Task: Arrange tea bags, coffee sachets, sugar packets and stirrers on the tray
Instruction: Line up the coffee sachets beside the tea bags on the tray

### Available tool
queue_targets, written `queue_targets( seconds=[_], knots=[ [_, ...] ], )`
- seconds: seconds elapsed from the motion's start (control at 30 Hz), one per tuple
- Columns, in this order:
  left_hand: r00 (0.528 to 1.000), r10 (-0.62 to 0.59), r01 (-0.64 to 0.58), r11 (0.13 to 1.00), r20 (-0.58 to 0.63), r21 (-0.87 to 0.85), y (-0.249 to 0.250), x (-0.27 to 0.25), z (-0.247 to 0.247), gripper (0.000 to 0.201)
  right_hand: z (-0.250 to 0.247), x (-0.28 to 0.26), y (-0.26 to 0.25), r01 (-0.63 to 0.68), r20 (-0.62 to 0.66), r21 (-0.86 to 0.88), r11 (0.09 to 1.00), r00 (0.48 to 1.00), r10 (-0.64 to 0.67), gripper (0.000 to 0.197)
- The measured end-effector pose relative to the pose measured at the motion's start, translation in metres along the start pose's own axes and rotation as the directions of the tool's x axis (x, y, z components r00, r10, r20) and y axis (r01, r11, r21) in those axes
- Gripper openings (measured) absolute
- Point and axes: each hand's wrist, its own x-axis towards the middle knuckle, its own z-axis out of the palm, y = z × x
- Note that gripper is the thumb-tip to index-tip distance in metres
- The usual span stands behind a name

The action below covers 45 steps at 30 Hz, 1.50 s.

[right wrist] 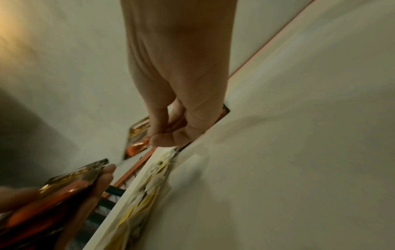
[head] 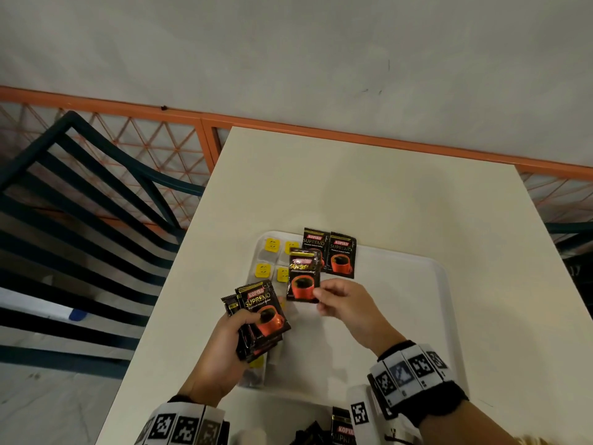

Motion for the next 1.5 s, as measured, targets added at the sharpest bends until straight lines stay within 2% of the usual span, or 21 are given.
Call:
queue_targets(
  seconds=[0.13, 0.2, 0.33, 0.47, 0.67, 0.87, 0.93, 1.0, 1.07, 1.13, 1.2, 1.33, 1.5],
  knots=[
    [1.000, -0.001, 0.001, 1.000, -0.025, -0.002, -0.002, 0.001, -0.001, 0.044, -0.005, 0.015, 0.001, -0.057, -0.206, -0.041, 0.998, 0.977, 0.048, 0.007],
    [1.000, 0.004, -0.004, 0.999, -0.011, 0.031, -0.002, 0.001, -0.001, 0.059, -0.005, 0.022, 0.001, -0.078, -0.241, -0.067, 0.995, 0.969, 0.059, 0.011],
    [1.000, 0.004, -0.006, 0.999, 0.030, 0.047, -0.001, -0.001, 0.000, 0.063, -0.001, 0.033, 0.001, -0.096, -0.297, -0.131, 0.987, 0.953, 0.053, 0.009],
    [0.997, -0.003, -0.002, 0.998, 0.082, 0.057, -0.001, -0.003, 0.000, 0.065, 0.003, 0.040, 0.000, -0.079, -0.353, -0.200, 0.977, 0.936, 0.003, 0.013],
    [0.998, -0.002, -0.002, 0.998, 0.060, 0.060, -0.004, 0.001, -0.002, 0.066, 0.004, 0.045, 0.002, -0.068, -0.403, -0.335, 0.940, 0.912, -0.078, 0.014],
    [0.999, 0.012, -0.016, 0.998, 0.053, 0.063, -0.005, 0.000, 0.001, 0.058, 0.006, 0.045, 0.010, -0.029, -0.460, -0.349, 0.937, 0.876, -0.145, 0.016],
    [0.998, 0.024, -0.028, 0.998, 0.052, 0.065, -0.006, 0.000, 0.001, 0.055, 0.009, 0.035, 0.006, 0.018, -0.430, -0.394, 0.919, 0.880, -0.202, 0.015],
    [0.998, 0.035, -0.038, 0.997, 0.046, 0.062, -0.005, 0.001, 0.002, 0.044, 0.014, 0.022, -0.001, 0.050, -0.301, -0.450, 0.891, 0.931, -0.205, 0.016],
    [0.999, 0.043, -0.044, 0.997, 0.032, 0.057, -0.003, 0.001, 0.006, 0.028, 0.019, 0.008, -0.008, 0.060, -0.083, -0.450, 0.891, 0.991, -0.109, 0.024],
    [0.998, 0.057, -0.058, 0.996, 0.024, 0.060, -0.002, 0.003, 0.009, 0.025, 0.021, -0.005, -0.011, 0.038, 0.097, -0.427, 0.903, 0.995, 0.004, 0.031],
    [0.996, 0.082, -0.084, 0.993, 0.026, 0.077, -0.002, 0.003, 0.012, 0.026, 0.021, -0.014, -0.010, 0.036, 0.184, -0.384, 0.923, 0.982, 0.039, 0.027],
    [0.996, 0.082, -0.084, 0.995, 0.022, 0.063, -0.005, 0.003, 0.014, 0.023, 0.016, -0.021, -0.005, 0.012, 0.217, -0.187, 0.982, 0.976, 0.030, 0.005],
    [0.998, -0.001, 0.002, 1.000, 0.070, -0.010, -0.006, 0.001, 0.012, 0.021, 0.001, -0.022, 0.000, -0.032, 0.131, 0.033, 0.999, 0.991, 0.027, 0.011]
  ],
)
